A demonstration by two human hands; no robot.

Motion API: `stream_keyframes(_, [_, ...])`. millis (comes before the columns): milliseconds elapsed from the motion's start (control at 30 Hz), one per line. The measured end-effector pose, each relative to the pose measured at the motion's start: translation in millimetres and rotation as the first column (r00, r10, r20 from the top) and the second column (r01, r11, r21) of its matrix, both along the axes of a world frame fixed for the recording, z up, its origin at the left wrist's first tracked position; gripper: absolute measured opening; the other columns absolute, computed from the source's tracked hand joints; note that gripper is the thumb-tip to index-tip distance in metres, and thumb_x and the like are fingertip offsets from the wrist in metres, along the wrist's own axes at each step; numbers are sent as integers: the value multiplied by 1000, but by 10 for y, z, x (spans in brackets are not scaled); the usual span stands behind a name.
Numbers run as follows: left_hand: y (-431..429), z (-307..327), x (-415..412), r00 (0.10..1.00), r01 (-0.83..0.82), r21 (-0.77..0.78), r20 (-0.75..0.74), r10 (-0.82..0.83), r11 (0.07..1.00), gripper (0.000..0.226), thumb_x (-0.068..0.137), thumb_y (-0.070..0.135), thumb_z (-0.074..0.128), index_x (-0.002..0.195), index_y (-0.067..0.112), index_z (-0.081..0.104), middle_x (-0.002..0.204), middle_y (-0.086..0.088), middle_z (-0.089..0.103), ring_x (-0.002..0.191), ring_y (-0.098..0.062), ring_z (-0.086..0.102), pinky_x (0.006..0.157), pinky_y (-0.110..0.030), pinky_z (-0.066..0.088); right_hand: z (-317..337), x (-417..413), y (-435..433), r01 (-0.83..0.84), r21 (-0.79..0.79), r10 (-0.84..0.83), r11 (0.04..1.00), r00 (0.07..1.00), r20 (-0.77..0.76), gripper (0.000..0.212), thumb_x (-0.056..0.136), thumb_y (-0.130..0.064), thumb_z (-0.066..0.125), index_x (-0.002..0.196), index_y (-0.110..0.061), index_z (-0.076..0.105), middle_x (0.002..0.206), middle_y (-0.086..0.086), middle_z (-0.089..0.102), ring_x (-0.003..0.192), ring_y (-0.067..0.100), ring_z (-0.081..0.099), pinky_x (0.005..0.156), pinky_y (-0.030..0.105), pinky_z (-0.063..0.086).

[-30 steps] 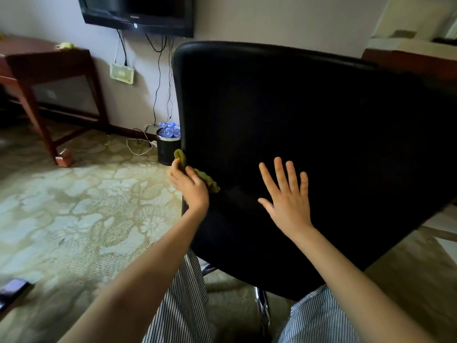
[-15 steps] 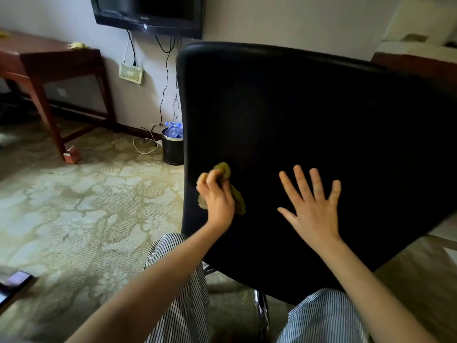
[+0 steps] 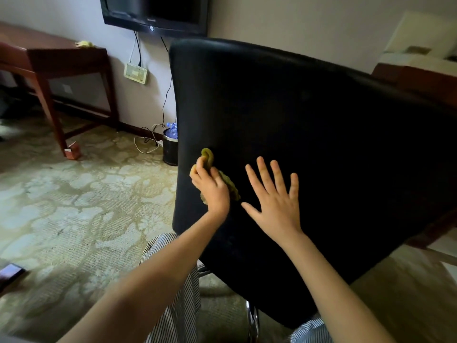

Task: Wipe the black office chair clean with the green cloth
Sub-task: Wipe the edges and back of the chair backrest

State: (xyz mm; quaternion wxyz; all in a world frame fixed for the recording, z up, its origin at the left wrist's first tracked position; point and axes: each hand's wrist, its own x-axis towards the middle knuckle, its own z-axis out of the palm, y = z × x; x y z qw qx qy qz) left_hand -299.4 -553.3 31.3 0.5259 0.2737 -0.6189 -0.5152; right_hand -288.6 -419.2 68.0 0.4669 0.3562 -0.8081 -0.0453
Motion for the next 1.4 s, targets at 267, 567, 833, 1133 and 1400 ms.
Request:
stream_keyframes(267, [411,-271,169,971,221,-237,-38,-236,946,35,90,24,40,125,21,35,124,-4,30,114,-11,31,97,-5,23,56,24,76,-149,104,148,983,989,18,81,64,-37,81,135,-14,48,141,13,46,131,29,26,112,45,14])
stream_keyframes(567, [-537,212,-135,993,114,227,-10,-115,967,38,93,7,43,131,4,43,125,-23,41,117,-32,42,99,-27,29,106,213,456,0,191,-4,982,1000,21,84,65,-20,81,139,-11,42,146,8,39,135,25,25,115,36,-4])
stream_keyframes(833, [-231,653,-51,957,179,-31,-228,-182,983,34,95,7,43,129,7,44,124,-7,39,118,-18,40,105,-25,30,107,217,348,59,218,-64,974,998,12,83,68,-28,78,140,-13,40,146,8,40,136,26,24,115,39,-5])
stream_keyframes(1133, [441,-183,216,936,199,-634,-102,-336,747,30,87,12,47,116,20,44,121,-1,32,115,-21,35,104,-19,23,89,167,571,-71,202,95,977,989,-114,52,84,-19,42,135,-11,40,144,6,37,133,27,31,116,39,2])
stream_keyframes(1400, [150,-27,3,981,104,-173,-142,-129,979,31,88,12,39,118,5,47,118,-23,41,113,-17,35,102,-17,23,54,146,746,34,257,21,966,979,-205,54,87,-20,39,140,-12,36,148,7,30,146,23,-2,117,45,-5])
